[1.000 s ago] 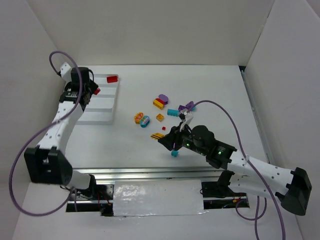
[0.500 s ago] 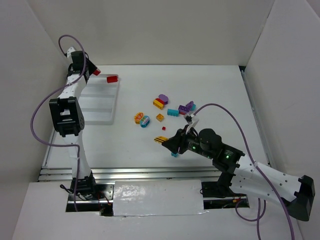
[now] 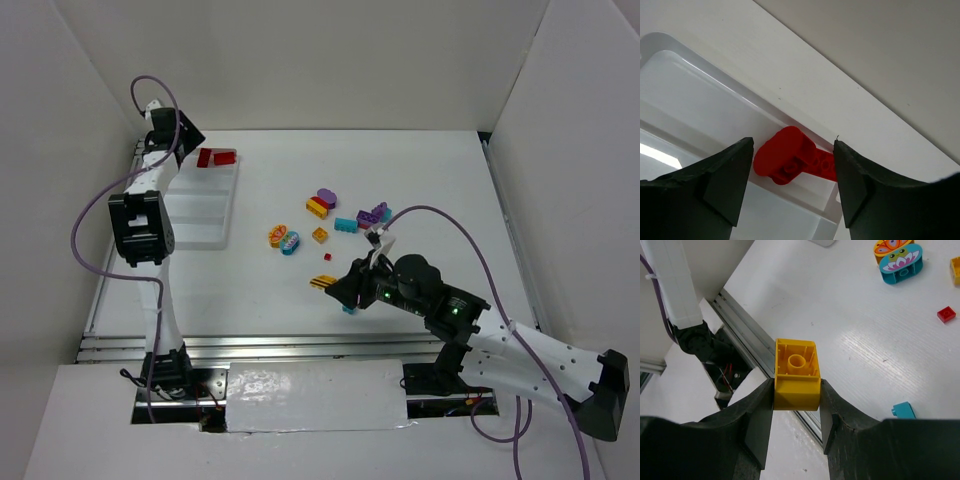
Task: Sort the legos into containers by color
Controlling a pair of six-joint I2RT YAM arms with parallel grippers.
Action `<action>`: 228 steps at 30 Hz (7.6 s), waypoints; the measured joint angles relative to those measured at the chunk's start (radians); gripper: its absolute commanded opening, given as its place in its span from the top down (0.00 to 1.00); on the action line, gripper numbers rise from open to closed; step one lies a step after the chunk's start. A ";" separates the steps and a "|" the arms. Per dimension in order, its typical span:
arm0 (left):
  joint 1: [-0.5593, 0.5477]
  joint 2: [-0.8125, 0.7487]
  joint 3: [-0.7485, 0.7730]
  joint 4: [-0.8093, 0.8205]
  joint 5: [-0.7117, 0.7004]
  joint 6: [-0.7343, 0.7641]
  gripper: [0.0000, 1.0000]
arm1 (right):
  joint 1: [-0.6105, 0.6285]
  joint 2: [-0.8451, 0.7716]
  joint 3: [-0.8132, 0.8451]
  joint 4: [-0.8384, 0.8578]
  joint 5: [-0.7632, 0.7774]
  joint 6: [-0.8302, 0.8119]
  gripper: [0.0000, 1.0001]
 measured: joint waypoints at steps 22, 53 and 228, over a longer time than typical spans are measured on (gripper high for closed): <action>-0.502 -1.175 -0.873 0.117 0.594 -0.034 0.00 | -0.208 0.055 0.107 -0.035 -0.011 0.169 1.00; -0.821 -1.421 -1.235 0.348 0.911 -0.189 0.61 | -0.214 -0.103 0.037 0.283 -0.556 0.101 1.00; -0.322 -1.272 -1.155 -0.150 0.307 -0.269 1.00 | 0.236 0.206 -0.026 0.260 0.463 -0.292 0.00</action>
